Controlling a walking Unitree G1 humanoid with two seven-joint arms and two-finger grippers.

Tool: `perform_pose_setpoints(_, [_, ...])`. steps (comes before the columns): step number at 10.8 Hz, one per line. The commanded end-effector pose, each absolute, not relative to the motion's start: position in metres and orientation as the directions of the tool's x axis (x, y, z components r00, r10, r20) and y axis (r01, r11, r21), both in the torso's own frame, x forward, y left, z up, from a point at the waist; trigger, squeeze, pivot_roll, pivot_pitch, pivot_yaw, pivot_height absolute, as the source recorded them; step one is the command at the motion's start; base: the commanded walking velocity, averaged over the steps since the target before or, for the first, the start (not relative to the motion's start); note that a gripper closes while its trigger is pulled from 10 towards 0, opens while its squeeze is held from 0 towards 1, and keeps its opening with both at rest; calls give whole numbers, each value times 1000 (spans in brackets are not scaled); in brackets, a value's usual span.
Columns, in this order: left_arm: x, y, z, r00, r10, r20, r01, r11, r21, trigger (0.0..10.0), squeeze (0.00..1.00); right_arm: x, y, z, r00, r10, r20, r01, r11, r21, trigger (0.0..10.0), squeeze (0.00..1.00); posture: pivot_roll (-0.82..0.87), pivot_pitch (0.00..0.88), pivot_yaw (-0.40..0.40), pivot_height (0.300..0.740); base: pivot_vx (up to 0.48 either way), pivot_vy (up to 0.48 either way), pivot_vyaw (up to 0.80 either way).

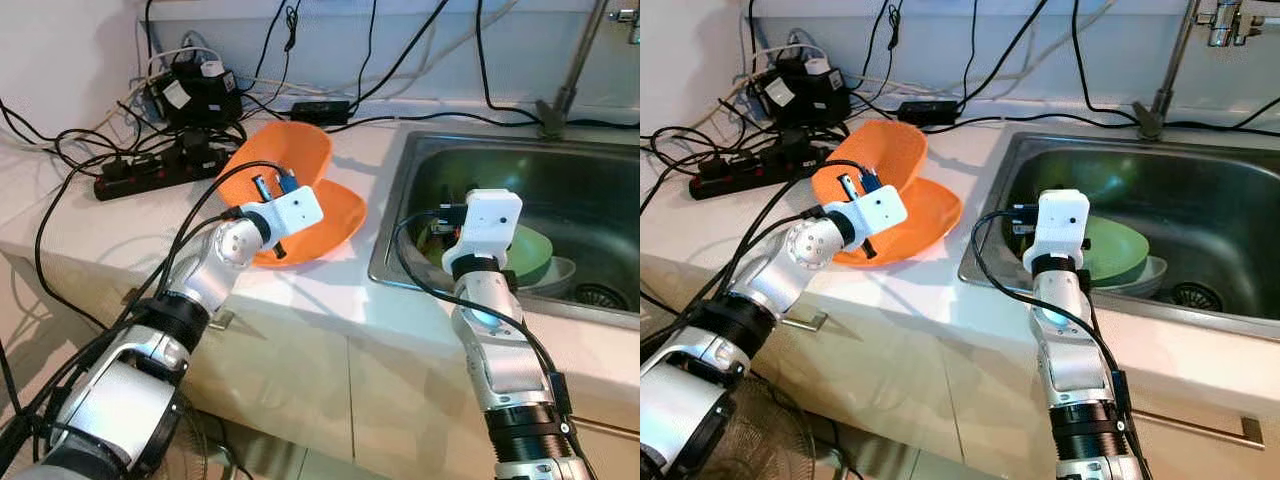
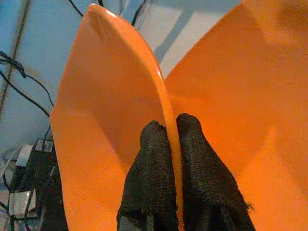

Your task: Kitchen organization

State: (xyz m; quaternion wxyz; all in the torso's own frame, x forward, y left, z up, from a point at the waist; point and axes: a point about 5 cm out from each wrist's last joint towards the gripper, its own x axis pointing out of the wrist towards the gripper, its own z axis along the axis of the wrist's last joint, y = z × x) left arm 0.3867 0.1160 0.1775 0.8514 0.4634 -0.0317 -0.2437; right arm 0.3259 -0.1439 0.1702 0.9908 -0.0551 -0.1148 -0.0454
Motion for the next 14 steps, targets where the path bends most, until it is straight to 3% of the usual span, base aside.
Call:
perform_pose_setpoints(1, [386,112,189,881,-464,-96,332,458,824,0,0,327,-141,175,968,-73,239,98,991,-96,10000,0,40,0,130,740,0,0,0])
perform_pose_setpoints(4, [383,104,200,862,-507,-5,287,479,830,0,0,327,-140,175,968,-76,240,100,991,-92,10000,0,42,0,132,740,0,0,0])
perform_pose_setpoints(5, [378,96,205,815,-580,22,276,421,864,0,0,328,-140,176,967,-78,243,103,991,-90,10000,0,42,0,132,740,0,0,0])
perform_pose_setpoints(6, [376,94,206,802,-597,15,260,371,892,8078,0,328,-141,178,967,-77,245,101,991,-88,10000,0,43,0,133,740,0,0,0])
perform_pose_setpoints(7, [376,94,206,799,-602,7,251,343,905,10000,0,330,-142,183,965,-85,249,97,995,-37,10000,0,43,0,133,740,0,0,0])
perform_pose_setpoints(8, [375,93,204,792,-611,5,257,341,904,10000,0,330,-142,187,963,-78,259,88,996,-29,10000,0,43,0,133,740,0,0,0])
perform_pose_setpoints(9, [373,90,202,778,-628,-1,266,328,906,10000,0,331,-142,197,958,-61,281,61,998,7,10000,1000,41,0,134,740,0,0,0])
perform_pose_setpoints(14, [367,78,196,729,-684,-45,271,227,936,10000,0,335,-134,226,959,5,283,-71,973,221,10000,1000,42,0,133,740,0,0,0])
